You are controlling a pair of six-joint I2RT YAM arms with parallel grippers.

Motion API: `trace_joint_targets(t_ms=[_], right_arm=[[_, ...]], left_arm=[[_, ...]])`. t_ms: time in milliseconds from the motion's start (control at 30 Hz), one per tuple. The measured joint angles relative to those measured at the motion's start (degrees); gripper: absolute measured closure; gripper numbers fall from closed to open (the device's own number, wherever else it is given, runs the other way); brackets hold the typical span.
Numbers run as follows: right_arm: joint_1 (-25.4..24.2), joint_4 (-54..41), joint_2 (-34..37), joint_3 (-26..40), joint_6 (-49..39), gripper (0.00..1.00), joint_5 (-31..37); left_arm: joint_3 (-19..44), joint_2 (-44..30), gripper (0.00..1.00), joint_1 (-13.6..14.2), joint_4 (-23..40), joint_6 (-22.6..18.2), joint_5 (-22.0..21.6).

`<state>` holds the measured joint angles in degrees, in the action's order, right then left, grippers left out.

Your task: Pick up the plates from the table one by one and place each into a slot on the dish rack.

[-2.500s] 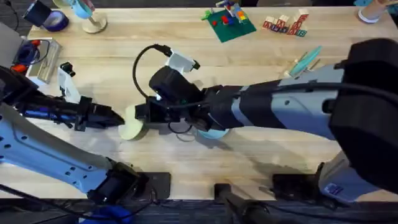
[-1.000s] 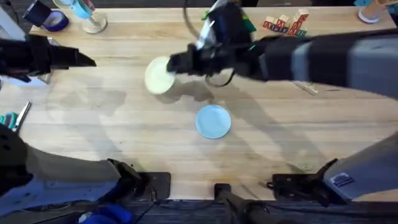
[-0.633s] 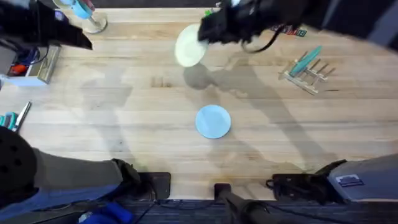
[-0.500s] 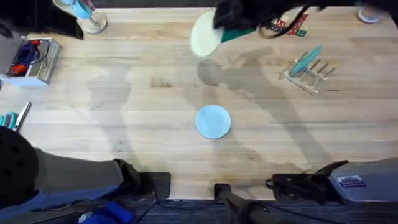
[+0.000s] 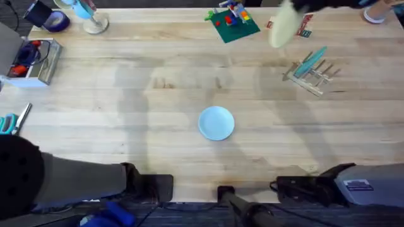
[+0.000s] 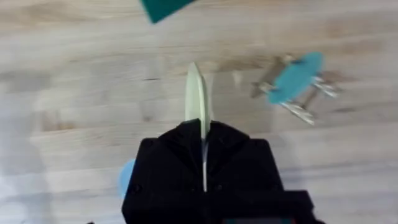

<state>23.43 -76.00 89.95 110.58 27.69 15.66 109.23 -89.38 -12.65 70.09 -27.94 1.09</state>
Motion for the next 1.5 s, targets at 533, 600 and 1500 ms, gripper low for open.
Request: trace_joint_targets(t_ms=[533,600,1500], right_arm=[[-16.2,-15.34,-2.65,5.58,10.4,0.97,8.76],[-18.17,-15.75,-3.02,5.65,11.01,0.97,8.59],[-24.82,-12.94,7.95,5.76,6.78,0.97,1.39]], left_arm=[[0.0,0.0,0.008,5.97,-3.06,0.36,-0.98],[0.0,0.0,0.008,5.97,-2.89,0.36,-0.97],[0.0,-0.01,0.007,5.97,-2.83,0.36,-1.14]])
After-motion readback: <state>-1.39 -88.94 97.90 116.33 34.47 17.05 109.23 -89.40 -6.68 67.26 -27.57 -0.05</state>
